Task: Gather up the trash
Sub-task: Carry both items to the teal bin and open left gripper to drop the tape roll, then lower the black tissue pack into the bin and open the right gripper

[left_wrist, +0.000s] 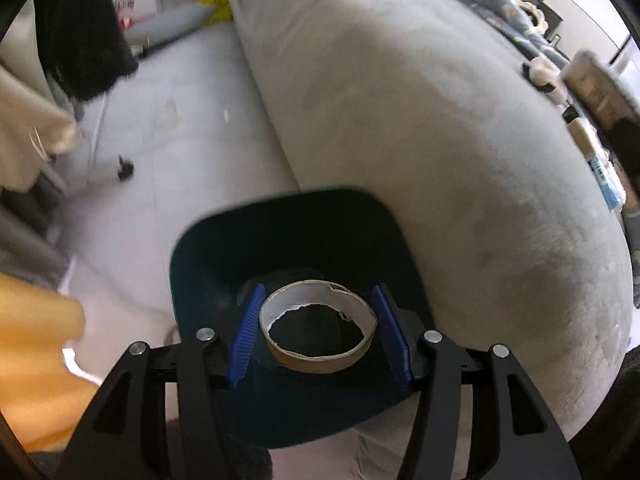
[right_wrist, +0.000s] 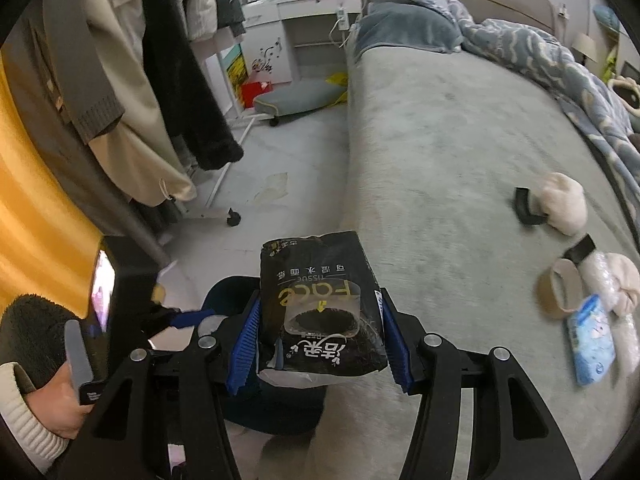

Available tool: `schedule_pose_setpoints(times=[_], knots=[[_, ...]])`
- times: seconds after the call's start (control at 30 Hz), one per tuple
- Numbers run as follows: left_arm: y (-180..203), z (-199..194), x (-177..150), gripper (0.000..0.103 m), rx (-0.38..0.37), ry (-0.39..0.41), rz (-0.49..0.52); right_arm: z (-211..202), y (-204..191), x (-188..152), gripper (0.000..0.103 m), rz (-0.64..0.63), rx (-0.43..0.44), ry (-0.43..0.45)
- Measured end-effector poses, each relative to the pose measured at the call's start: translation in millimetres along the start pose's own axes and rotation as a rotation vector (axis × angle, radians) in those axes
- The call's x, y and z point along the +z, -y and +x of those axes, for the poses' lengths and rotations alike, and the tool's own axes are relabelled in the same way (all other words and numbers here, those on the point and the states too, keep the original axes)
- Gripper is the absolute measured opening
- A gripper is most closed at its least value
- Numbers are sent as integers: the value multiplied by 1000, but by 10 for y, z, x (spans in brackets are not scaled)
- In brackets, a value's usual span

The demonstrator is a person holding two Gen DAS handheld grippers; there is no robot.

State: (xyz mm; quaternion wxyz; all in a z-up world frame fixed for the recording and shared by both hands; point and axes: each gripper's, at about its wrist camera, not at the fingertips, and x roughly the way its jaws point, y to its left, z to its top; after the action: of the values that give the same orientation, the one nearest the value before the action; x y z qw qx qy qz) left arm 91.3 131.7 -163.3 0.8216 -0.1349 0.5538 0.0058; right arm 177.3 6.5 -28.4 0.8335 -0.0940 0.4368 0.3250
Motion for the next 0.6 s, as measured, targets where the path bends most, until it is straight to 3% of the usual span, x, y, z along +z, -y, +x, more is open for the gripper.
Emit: schedule_pose_setpoints(times=[0.27,0.6], knots=[[-229,266,-155,59,-3,-144,-50,287,-114,-44,56,-24,18,-67],[-434,60,-195,76,-9,-114,-79,609,-276,-80,56,-34,47,-148]])
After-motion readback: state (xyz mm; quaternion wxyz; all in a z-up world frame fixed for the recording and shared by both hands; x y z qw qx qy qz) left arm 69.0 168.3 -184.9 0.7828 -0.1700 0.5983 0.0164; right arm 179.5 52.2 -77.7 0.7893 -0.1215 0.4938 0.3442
